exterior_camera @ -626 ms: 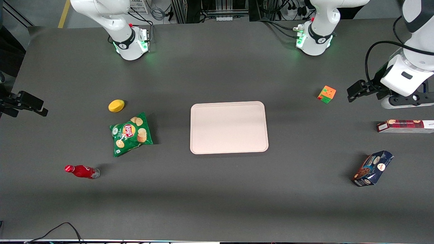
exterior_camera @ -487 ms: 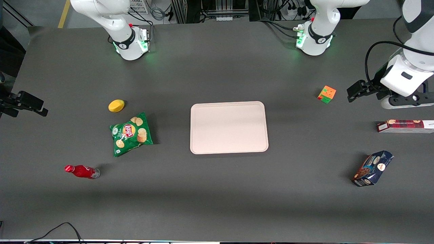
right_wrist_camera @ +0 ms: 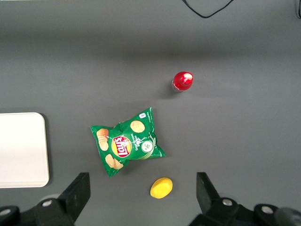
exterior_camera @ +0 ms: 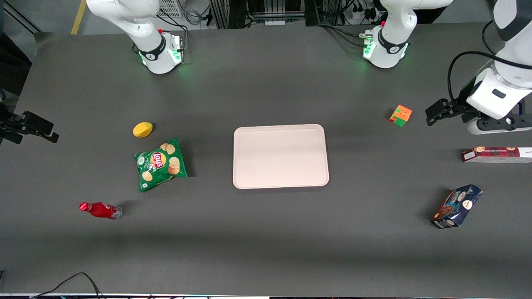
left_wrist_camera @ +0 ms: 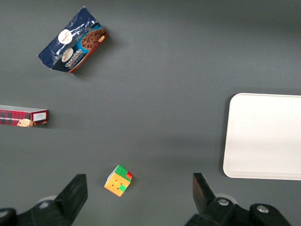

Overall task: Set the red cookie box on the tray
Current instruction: 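Move the left gripper outward toward the red tartan shortbread box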

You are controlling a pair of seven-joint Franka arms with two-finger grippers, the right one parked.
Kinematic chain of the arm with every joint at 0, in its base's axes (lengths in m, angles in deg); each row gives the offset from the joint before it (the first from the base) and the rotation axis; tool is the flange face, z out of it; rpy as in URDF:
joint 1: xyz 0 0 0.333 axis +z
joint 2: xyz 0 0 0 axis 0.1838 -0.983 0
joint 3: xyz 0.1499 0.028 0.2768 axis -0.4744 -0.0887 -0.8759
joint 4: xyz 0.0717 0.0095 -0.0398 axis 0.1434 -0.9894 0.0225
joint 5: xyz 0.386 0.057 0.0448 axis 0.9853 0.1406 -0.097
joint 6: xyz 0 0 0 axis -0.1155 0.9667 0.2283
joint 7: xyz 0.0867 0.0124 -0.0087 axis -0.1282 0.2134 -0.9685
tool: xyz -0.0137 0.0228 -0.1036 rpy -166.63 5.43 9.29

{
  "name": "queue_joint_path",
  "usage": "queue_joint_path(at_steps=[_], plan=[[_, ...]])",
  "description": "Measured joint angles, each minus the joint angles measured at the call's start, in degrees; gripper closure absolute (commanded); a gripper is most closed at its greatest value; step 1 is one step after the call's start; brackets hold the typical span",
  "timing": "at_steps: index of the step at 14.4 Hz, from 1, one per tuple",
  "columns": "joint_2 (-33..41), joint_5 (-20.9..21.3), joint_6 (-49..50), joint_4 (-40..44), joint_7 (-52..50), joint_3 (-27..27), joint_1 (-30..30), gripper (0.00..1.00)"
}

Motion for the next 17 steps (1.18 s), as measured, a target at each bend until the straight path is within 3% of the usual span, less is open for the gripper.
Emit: queue_joint_path(at_steps=[17], plan=[[-0.4,1.0,0.0,0.0,0.0,-0.4,2.6,0.00]])
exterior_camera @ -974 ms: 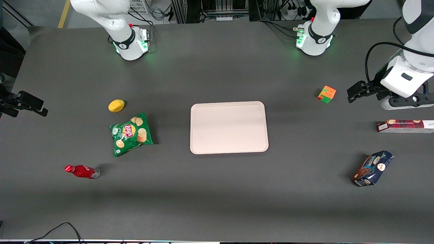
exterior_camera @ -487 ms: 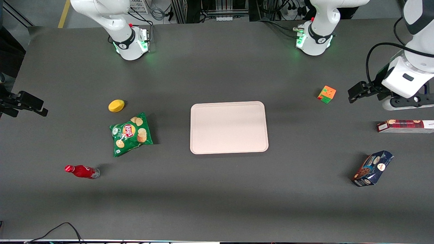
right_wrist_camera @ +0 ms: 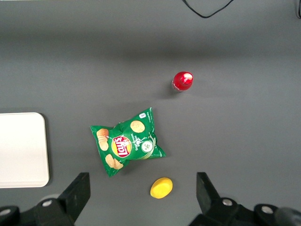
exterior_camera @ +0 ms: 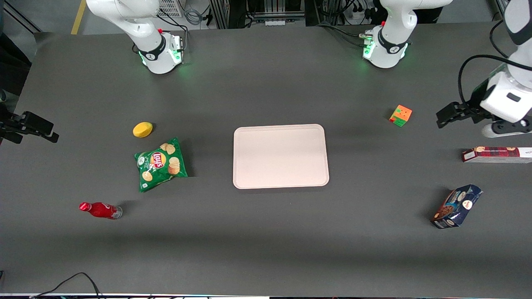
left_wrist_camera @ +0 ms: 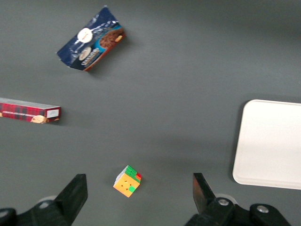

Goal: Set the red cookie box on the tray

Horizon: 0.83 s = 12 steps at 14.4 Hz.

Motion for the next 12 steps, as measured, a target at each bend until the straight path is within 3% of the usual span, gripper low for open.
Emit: queue_joint_path(at_steps=[6,12], plan=[[-1.0,0.4,0.0,0.0,2.6,1.0,5.0,0.00],[-2.8,4.8,0.0,0.0,10.1,2.0,12.6,0.00]])
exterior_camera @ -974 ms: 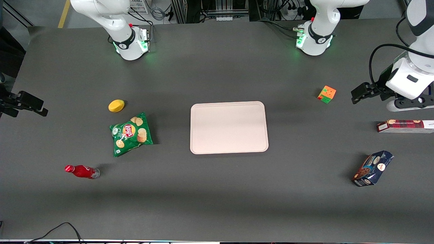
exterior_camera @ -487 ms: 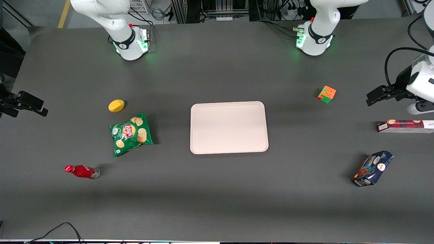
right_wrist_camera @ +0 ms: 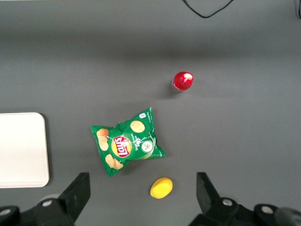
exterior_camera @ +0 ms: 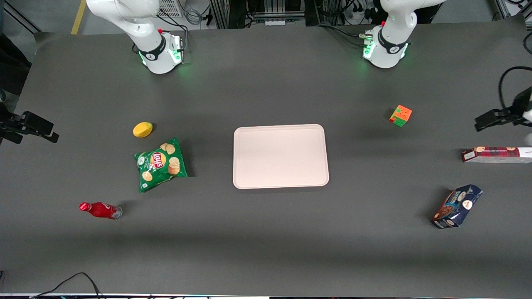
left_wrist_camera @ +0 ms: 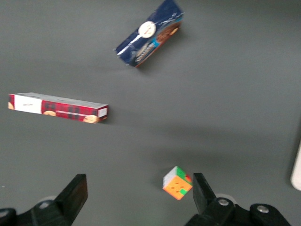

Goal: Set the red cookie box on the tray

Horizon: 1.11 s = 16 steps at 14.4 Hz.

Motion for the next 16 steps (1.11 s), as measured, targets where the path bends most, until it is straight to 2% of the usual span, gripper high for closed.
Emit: queue_joint_path(at_steps=[4,9,14,16], plan=[[-2.0,0.0,-0.8,0.5,13.7,-1.4,8.0,0.00],[-5.6,-0.2,-3.7,2.1,31.7,-8.7,10.7,0.00],[-10.6,0.1,-11.6,2.1,64.6,-11.3,12.7,0.00],[-12.5,1.5,-15.4,2.1,77.0,-11.4,12.9,0.00]])
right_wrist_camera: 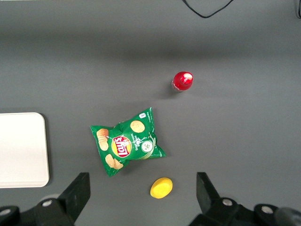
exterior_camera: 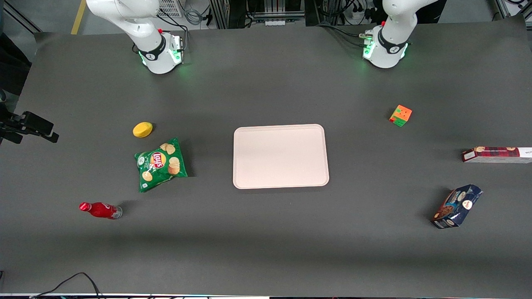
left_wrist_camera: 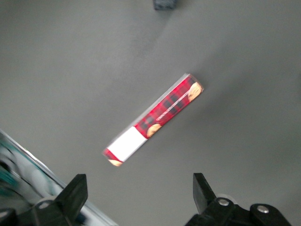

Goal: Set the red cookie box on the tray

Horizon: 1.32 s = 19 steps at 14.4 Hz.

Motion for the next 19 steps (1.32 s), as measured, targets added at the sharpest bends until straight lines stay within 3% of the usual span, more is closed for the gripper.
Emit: queue_joint_path(at_steps=[4,8,14,19], plan=[[-2.5,0.5,-5.4,0.0,18.7,-0.1,0.1,0.00],[-4.7,-2.2,-6.0,-0.1,32.9,-0.6,1.0,0.00],[-8.7,-4.6,-6.3,-3.2,41.1,-0.6,1.4,0.00],[-13.8,-8.0,-12.7,-3.8,47.6,-0.6,2.4,0.00]])
